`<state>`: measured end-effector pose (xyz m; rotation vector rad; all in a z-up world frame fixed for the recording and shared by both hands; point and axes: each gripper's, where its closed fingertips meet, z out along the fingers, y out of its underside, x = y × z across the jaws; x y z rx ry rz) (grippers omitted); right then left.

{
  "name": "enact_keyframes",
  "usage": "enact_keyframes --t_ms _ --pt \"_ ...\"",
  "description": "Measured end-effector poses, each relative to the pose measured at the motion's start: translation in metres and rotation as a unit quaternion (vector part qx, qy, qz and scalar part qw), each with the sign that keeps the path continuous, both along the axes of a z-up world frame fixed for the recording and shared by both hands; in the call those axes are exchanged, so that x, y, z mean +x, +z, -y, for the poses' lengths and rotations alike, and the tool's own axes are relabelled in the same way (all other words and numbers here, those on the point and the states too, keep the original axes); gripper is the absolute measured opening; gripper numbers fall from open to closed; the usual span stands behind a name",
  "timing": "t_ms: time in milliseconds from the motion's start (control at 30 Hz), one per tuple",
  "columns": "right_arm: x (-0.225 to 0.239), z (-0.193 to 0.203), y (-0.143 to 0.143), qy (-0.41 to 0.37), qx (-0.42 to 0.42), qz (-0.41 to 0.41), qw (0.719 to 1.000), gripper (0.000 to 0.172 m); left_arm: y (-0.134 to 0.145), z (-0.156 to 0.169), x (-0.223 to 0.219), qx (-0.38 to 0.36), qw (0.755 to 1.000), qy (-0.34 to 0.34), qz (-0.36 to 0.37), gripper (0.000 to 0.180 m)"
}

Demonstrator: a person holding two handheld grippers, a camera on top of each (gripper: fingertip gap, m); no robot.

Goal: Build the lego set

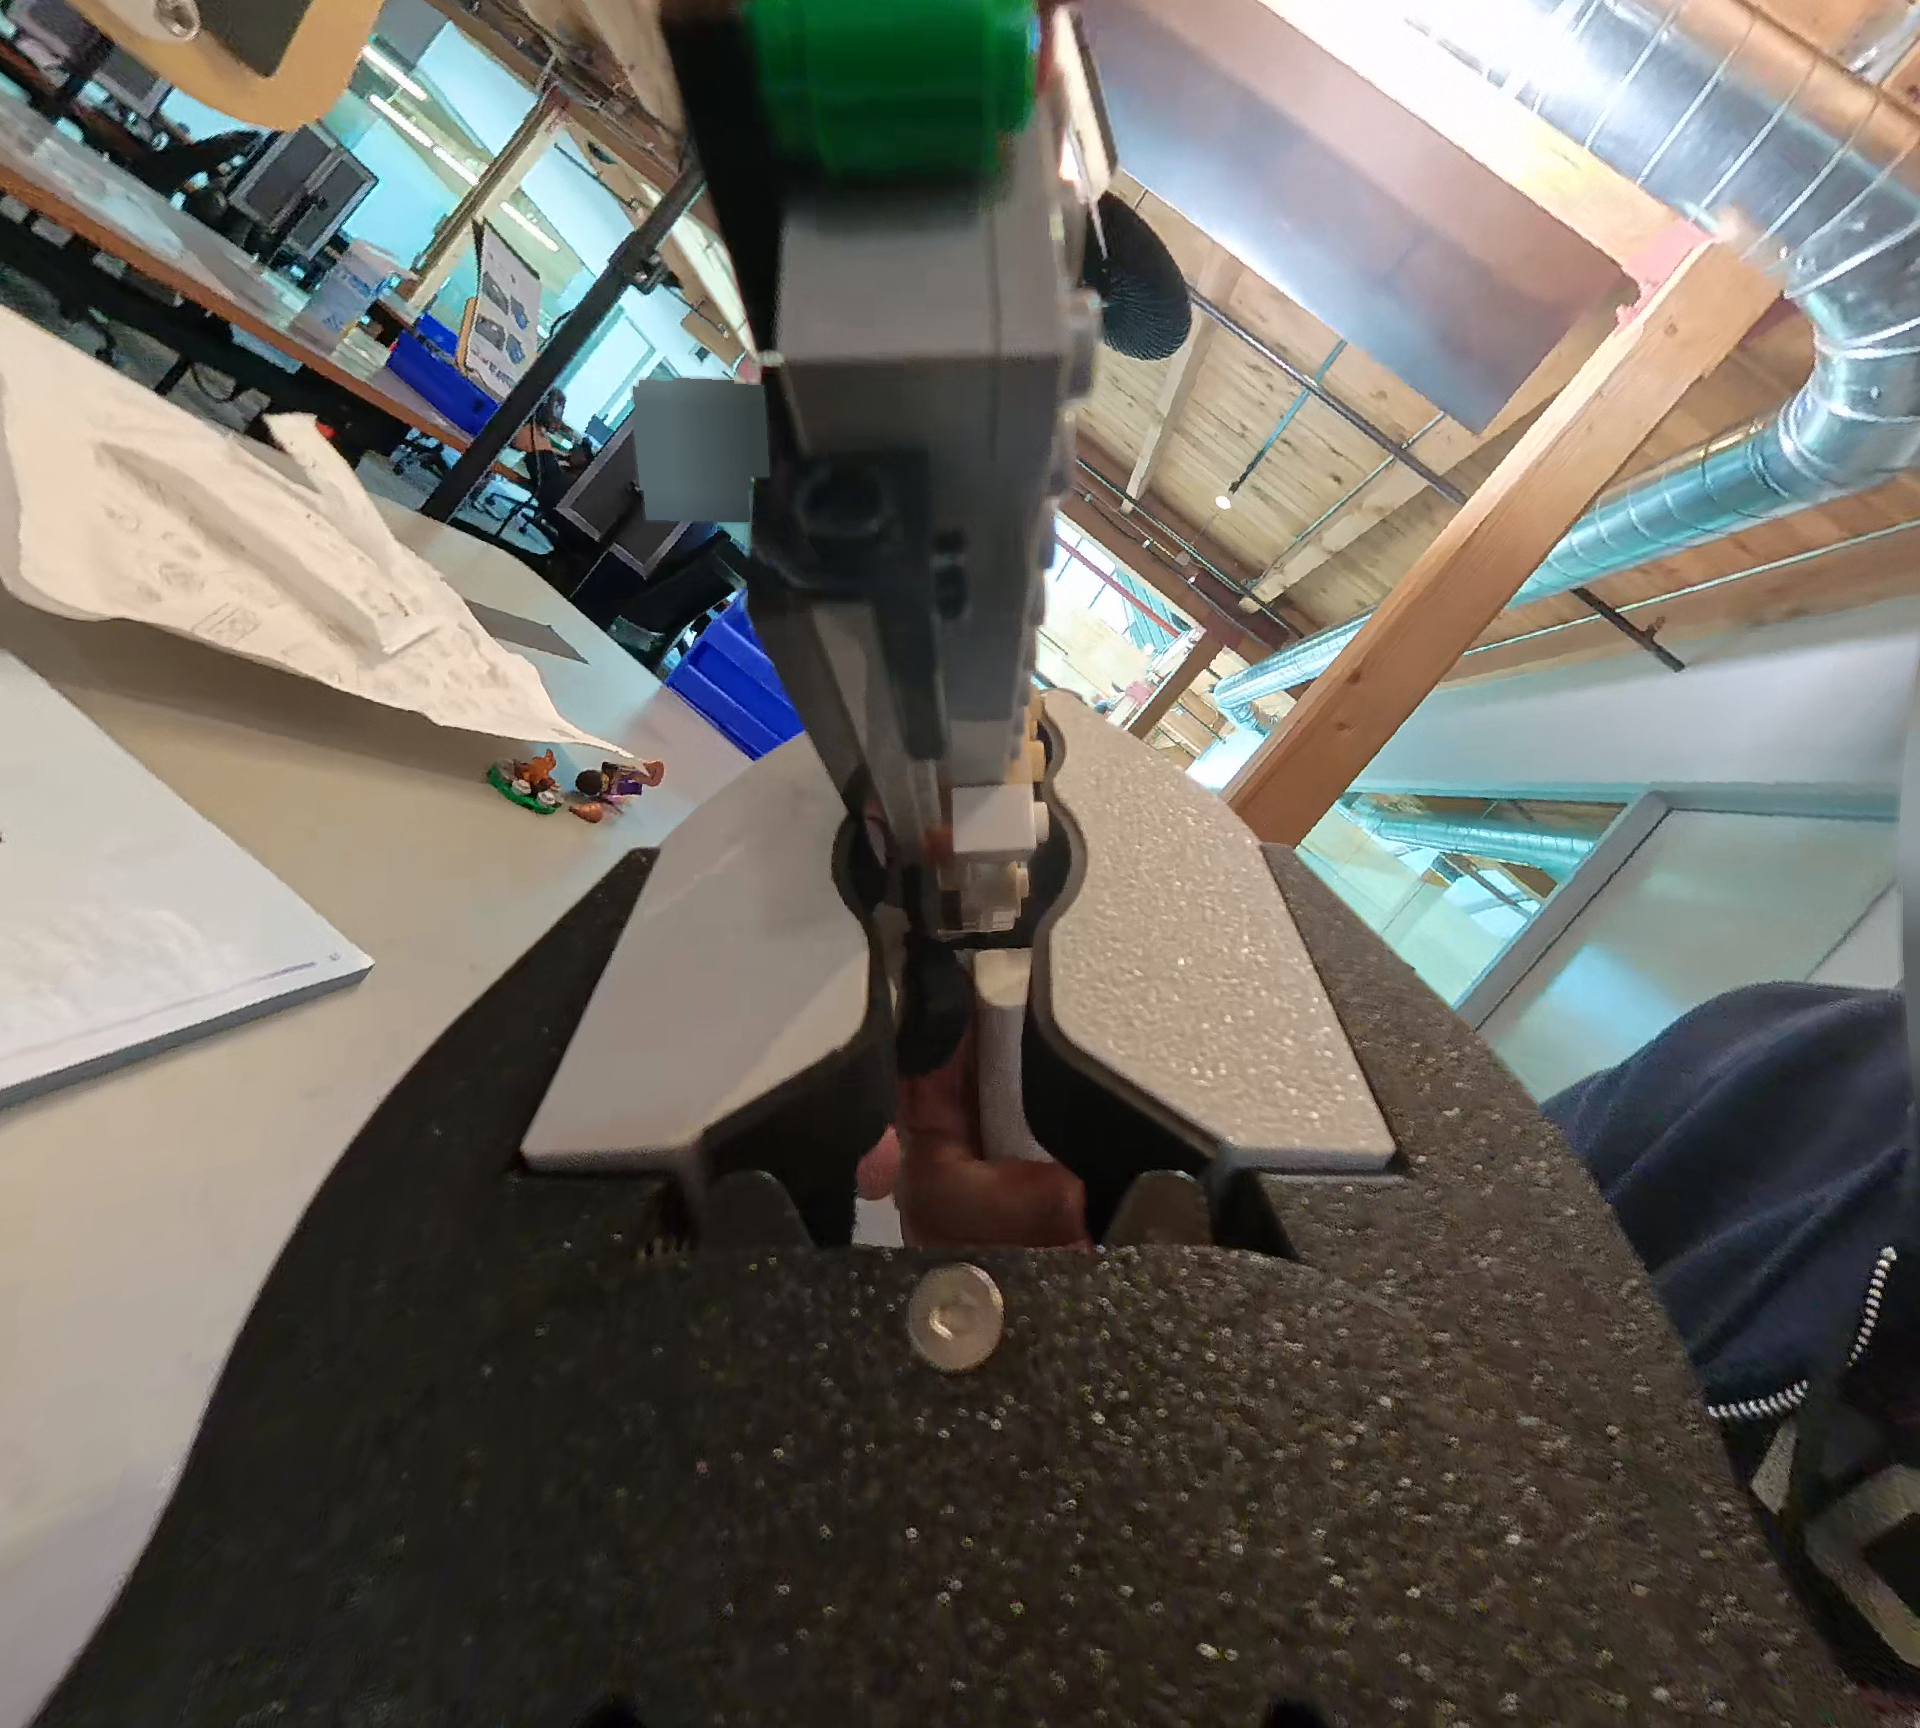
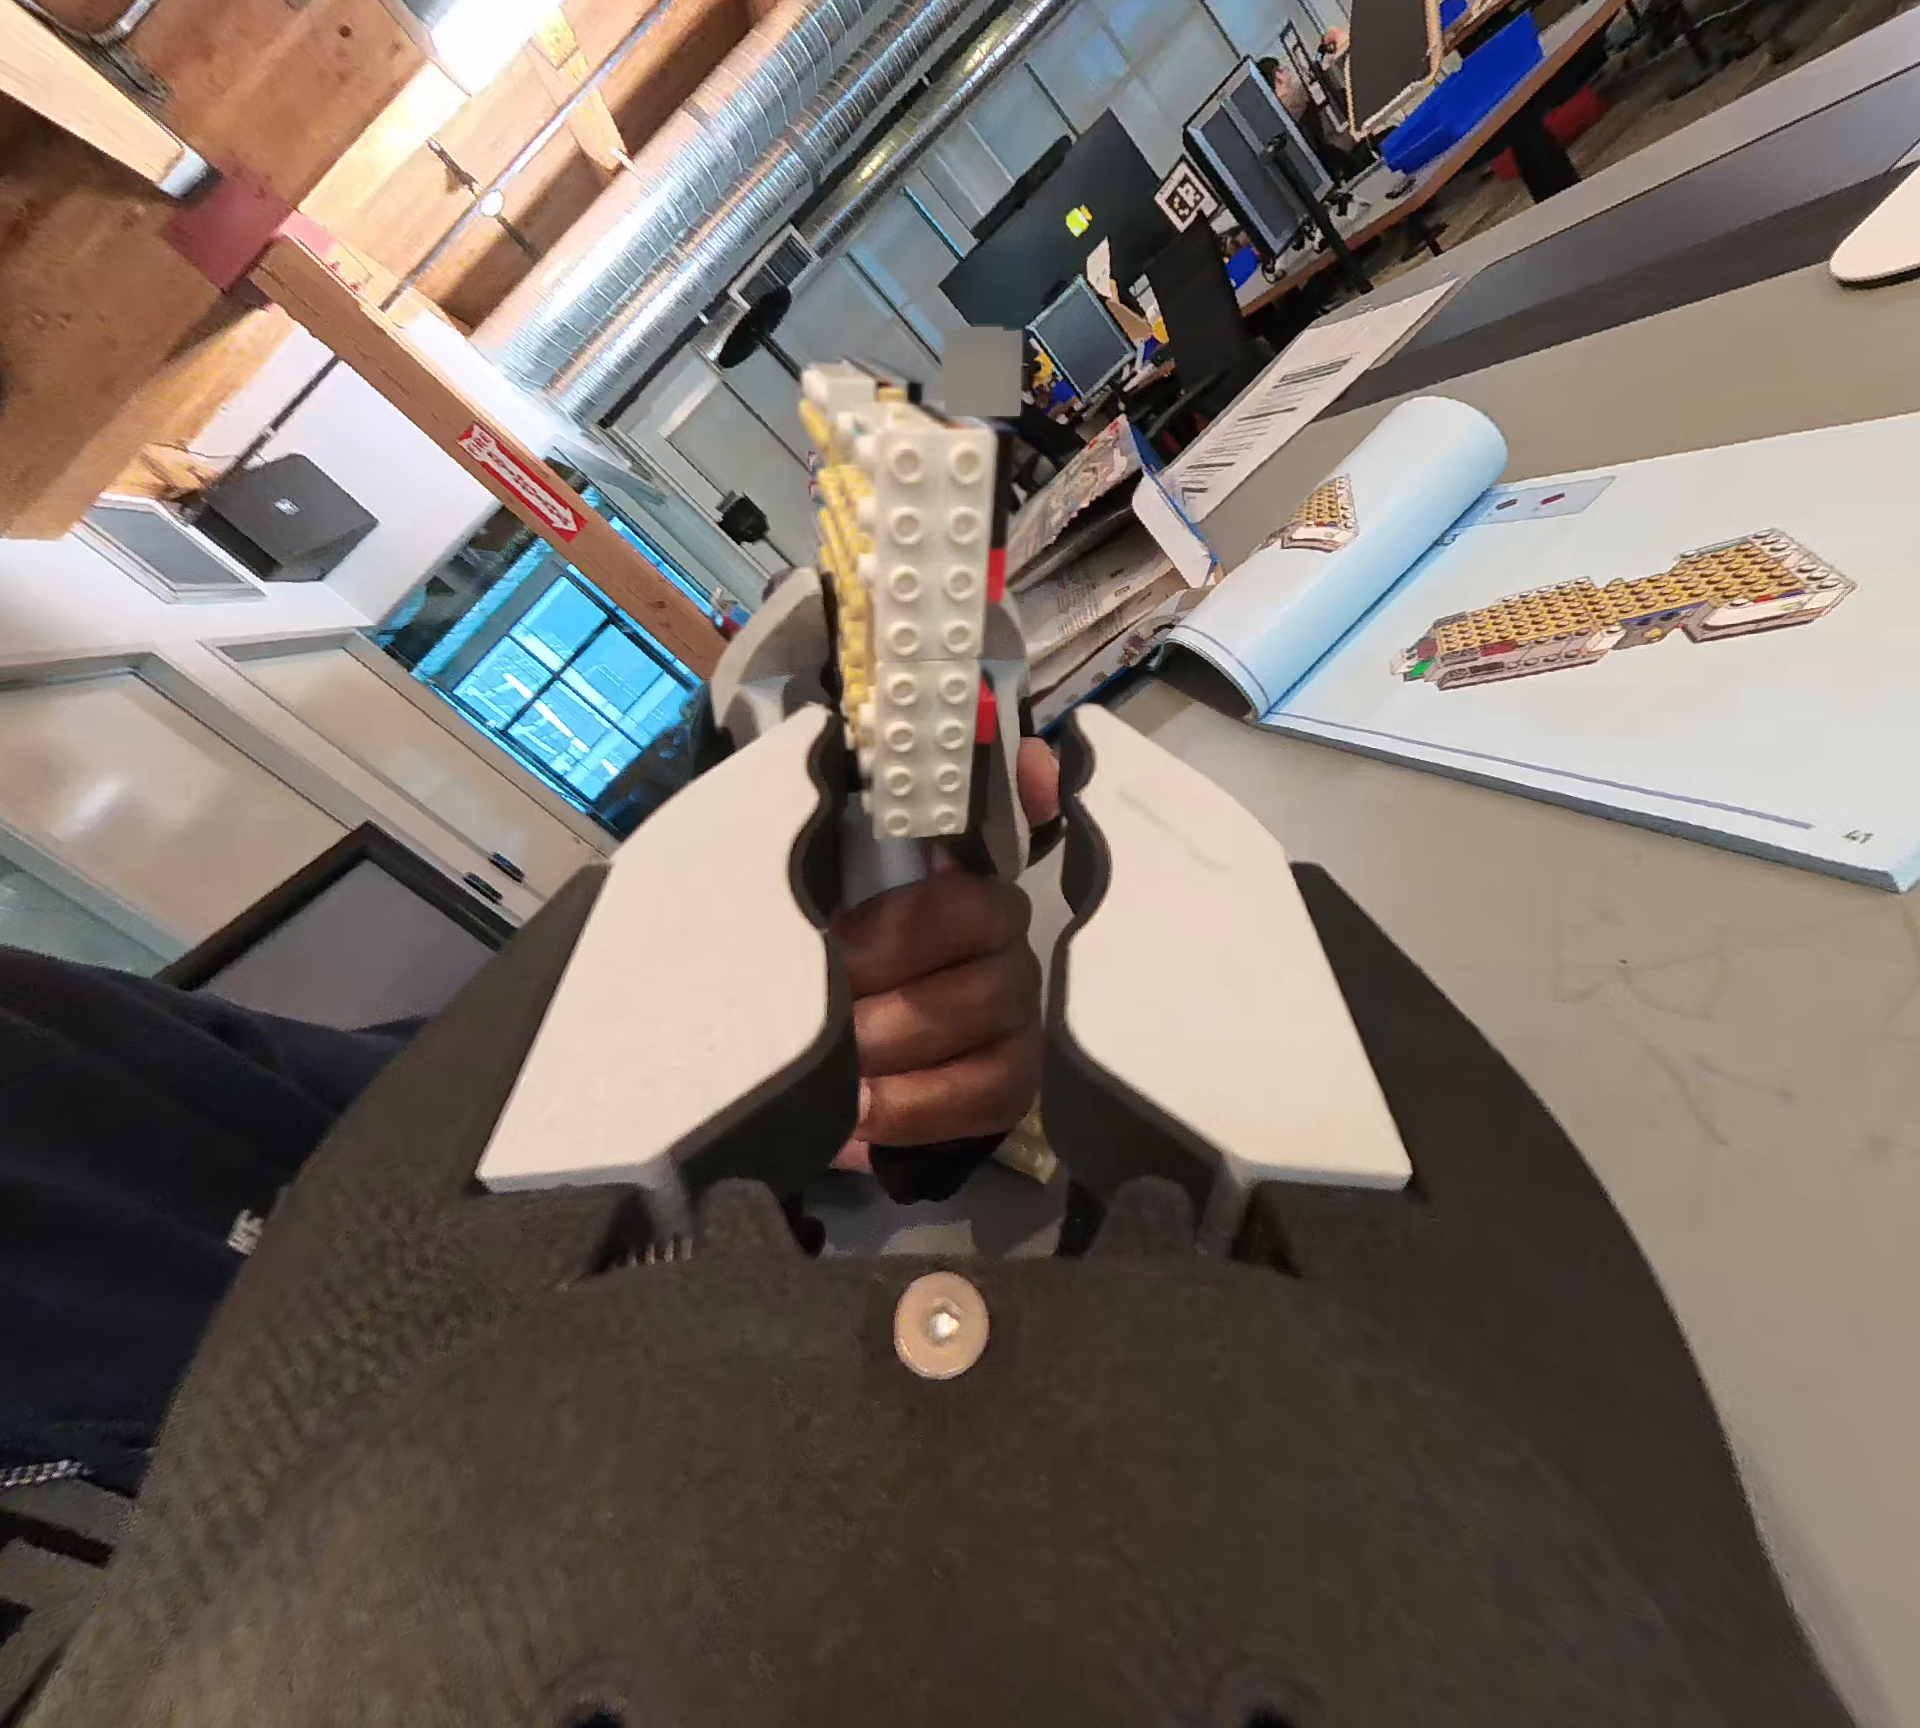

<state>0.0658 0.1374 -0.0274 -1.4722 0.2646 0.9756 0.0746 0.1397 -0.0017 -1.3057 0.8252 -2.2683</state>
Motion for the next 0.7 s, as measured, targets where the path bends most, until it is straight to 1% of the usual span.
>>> enact_keyframes --t_ms 133,267,300,533,700 --pt "-0.003 0.001 0.006 0.014 0.02 -0.037 0.999 0.031 0.004 0.002 -0.002 0.012 1.0 0.005 0.012 0.024" --pt "-0.006 0.001 0.005 0.019 0.025 -0.032 0.999 0.029 0.001 0.005 -0.001 0.01 1.0 -0.002 0.009 0.024" --pt "-0.006 0.002 0.006 0.02 0.03 -0.032 0.999 0.026 0.0 0.006 -0.001 0.009 1.0 -0.004 0.007 0.024" --pt "-0.009 0.005 0.011 0.019 0.05 -0.008 0.999 0.025 0.004 0.01 -0.004 0.024 0.999 -0.014 0.022 0.024" --pt "-0.009 0.006 0.01 0.022 0.051 -0.005 0.998 0.025 0.004 0.011 -0.004 0.025 0.999 -0.021 0.022 0.024"
